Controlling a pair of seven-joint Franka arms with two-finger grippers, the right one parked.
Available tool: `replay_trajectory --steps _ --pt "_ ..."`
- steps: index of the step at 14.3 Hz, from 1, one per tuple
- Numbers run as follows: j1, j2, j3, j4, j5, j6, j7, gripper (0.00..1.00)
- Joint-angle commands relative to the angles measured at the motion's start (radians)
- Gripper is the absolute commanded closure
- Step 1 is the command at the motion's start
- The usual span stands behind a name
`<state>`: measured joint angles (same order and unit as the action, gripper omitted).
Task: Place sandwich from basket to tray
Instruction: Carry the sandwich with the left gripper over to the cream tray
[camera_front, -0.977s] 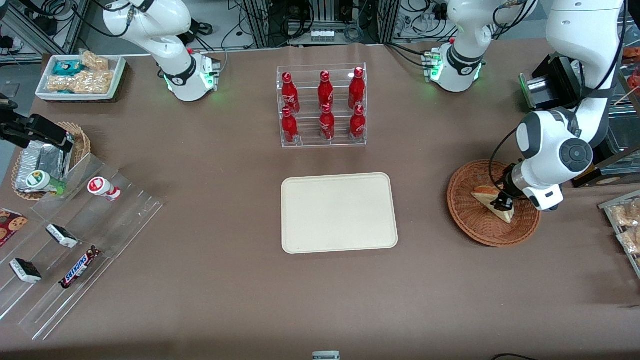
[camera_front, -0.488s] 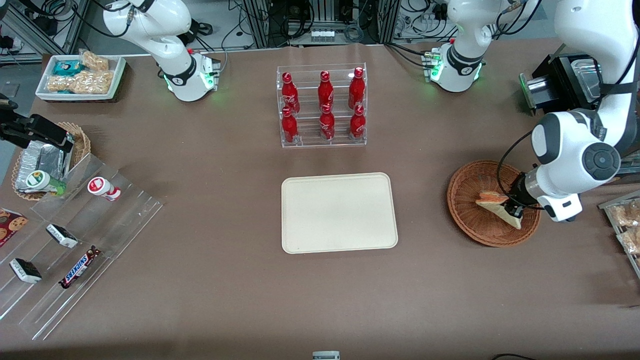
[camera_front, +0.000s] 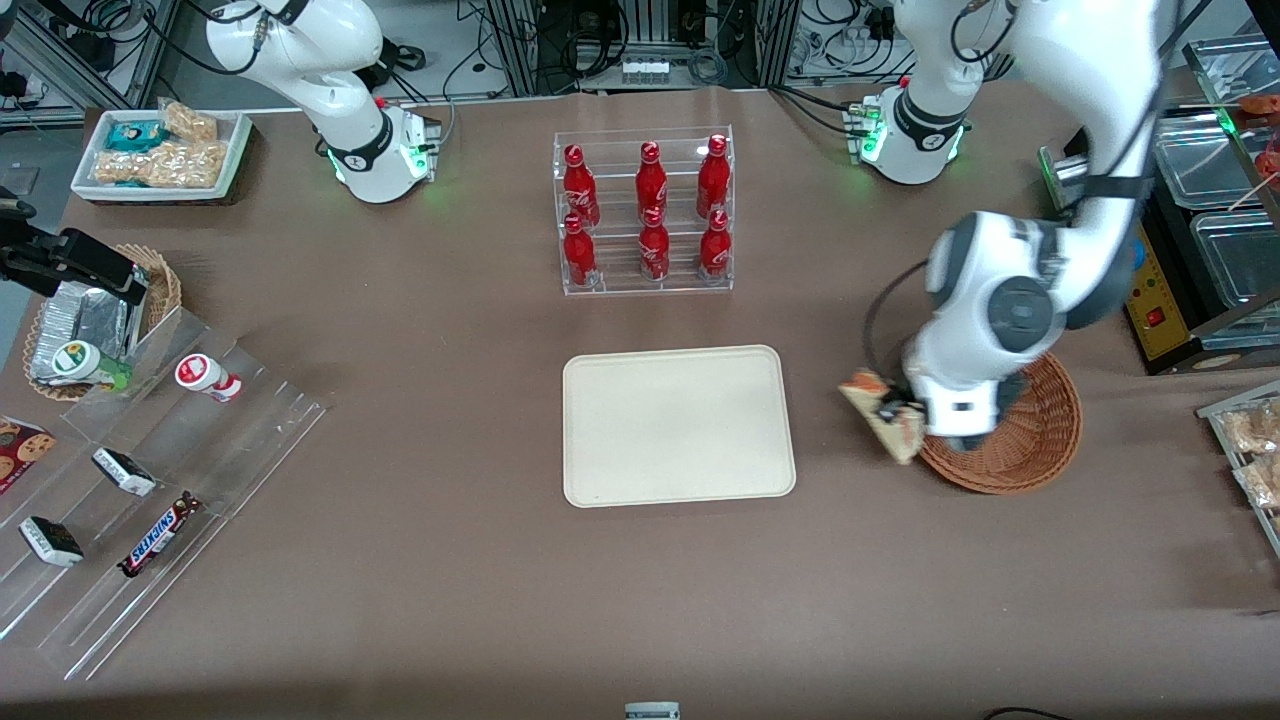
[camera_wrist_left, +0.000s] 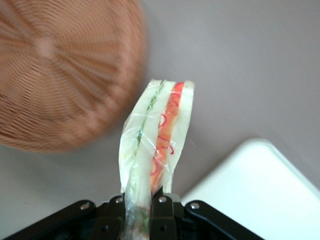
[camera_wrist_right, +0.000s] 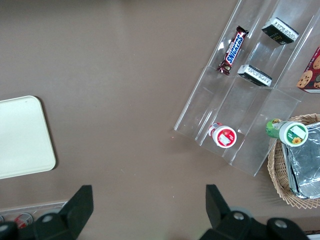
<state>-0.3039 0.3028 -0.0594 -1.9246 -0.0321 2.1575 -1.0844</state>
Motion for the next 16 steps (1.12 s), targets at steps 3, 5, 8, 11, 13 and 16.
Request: replay_trajectory --steps 3,5,8,11,13,16 --pt "-0.207 0.142 0.013 0.136 -0.012 0.093 0.023 0.91" --pt "-0.280 0.205 0.015 0.208 0.000 0.093 0.012 0.91" --pt "-0.326 0.235 0.013 0.233 -0.005 0.096 0.004 0.91" --pt "-0.373 0.278 0.015 0.268 0.009 0.104 0.024 0.91" --pt "-0.399 0.297 0.013 0.266 0.058 0.143 0.021 0.90" --pt "-0.412 0.332 0.015 0.266 0.072 0.182 0.024 0.86"
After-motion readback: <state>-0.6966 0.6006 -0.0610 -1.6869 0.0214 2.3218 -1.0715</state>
